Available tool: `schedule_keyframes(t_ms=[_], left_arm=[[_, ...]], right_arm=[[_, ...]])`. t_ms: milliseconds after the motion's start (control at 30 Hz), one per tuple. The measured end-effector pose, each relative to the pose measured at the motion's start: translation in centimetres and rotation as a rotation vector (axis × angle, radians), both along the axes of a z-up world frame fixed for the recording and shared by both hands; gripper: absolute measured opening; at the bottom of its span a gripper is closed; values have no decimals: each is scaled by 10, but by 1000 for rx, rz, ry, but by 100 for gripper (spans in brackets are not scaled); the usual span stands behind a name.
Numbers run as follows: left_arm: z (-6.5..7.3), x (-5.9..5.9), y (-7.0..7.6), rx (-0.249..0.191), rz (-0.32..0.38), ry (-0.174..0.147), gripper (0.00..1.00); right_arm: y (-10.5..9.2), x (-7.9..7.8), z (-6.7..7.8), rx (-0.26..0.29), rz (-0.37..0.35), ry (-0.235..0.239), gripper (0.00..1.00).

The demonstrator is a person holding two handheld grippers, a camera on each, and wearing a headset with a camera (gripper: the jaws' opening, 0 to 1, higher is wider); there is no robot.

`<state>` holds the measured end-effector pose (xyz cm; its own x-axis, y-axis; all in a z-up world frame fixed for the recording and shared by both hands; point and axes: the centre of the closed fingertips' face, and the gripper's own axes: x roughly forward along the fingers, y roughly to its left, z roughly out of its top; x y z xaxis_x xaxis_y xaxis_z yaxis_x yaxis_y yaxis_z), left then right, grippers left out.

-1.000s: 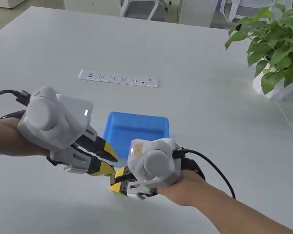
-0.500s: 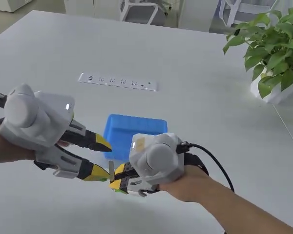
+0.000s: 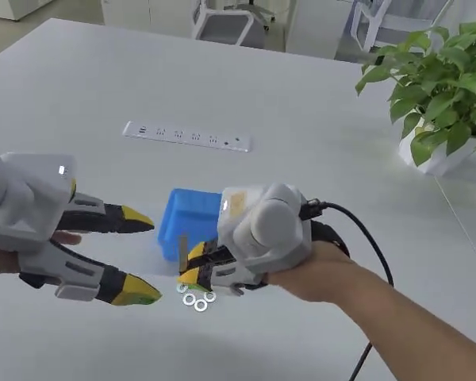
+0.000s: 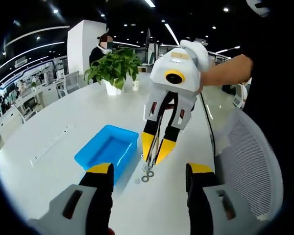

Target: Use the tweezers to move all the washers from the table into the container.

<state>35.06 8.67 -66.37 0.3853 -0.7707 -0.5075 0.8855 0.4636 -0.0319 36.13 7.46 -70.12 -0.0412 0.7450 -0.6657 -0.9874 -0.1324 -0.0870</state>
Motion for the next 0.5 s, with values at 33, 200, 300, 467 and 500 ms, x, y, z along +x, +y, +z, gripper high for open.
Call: schedule_keyframes(t_ms=[33,200,300,467,500], left_arm=[[1,0,1,-5,9,-4,67],[2,3,5,-29,49,-18,76],[1,3,8,-49,77,-18,81],[-2,2,11,-65,112,-8,87],[-2,1,11,-75,121,-8,89]], right_arm=[[-1,3,3,0,-1,-1,8],[-2,16,15,11,-8,-10,8],[-3,24,20,17,-16,-13,8],[-6,38,22,20,-29,-24,8],[-6,40,22,20,-31,-26,8]])
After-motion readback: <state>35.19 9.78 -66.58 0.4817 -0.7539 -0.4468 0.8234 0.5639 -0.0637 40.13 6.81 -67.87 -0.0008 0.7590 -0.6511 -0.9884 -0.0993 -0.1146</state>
